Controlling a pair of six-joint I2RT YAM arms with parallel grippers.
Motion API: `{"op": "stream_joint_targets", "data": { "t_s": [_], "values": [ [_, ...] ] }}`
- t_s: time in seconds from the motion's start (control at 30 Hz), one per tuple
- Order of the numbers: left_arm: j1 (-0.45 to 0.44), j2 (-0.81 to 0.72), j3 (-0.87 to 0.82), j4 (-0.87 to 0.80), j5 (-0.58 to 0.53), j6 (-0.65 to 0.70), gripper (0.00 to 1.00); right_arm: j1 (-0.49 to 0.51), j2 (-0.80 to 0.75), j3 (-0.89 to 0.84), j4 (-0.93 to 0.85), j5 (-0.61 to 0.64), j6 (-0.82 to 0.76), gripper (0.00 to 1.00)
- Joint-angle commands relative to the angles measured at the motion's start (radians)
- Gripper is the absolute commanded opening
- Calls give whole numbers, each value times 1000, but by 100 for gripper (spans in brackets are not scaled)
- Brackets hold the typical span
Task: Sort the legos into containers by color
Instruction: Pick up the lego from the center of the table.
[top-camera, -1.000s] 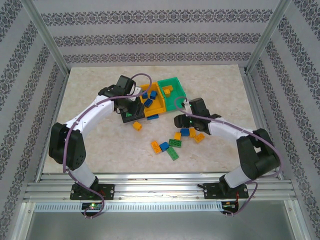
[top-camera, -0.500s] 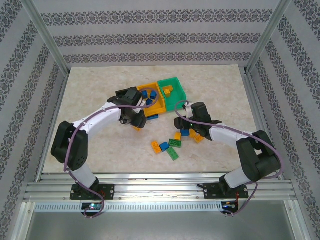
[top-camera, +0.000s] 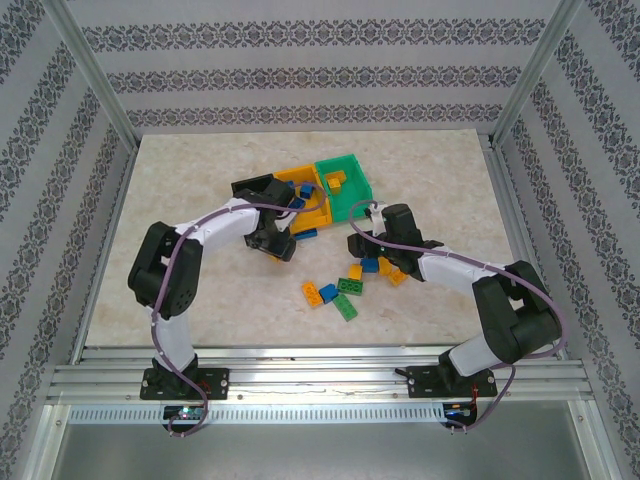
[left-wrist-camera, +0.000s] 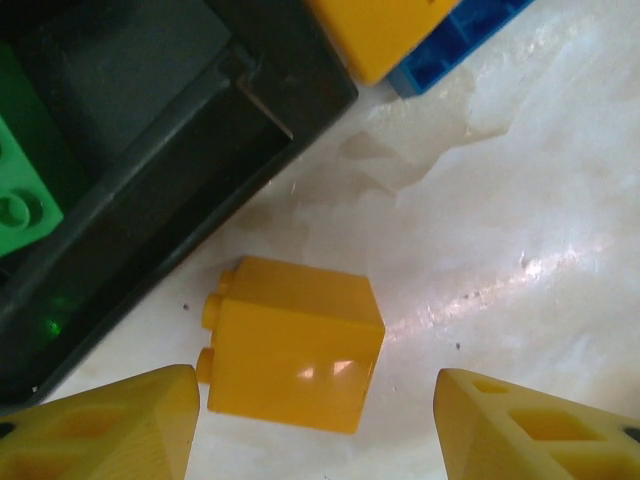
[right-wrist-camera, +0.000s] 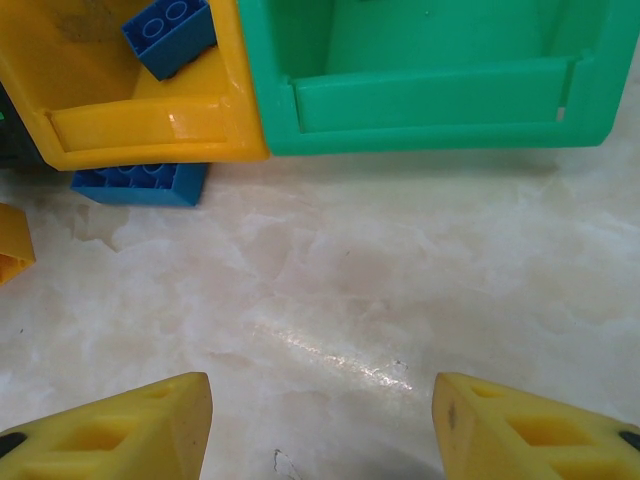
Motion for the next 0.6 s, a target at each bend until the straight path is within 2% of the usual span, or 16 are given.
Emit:
{"op": "stream_joint_targets", "data": {
  "t_s": [0.0,0.17,0.3,0.57],
  "values": [
    [0,26,17,-50,-19,30,63,13,-4,1,23,1,13,60],
    [0,57,24,-53,-7,39,61,14,5,6,20,-3,13,60],
    [-1,70,36,-50,3,49,55,20,3,6,19,-3,13,60],
    [0,76,42,-49,26,51,49,23,9,10,17,3,9,60]
  ]
}}
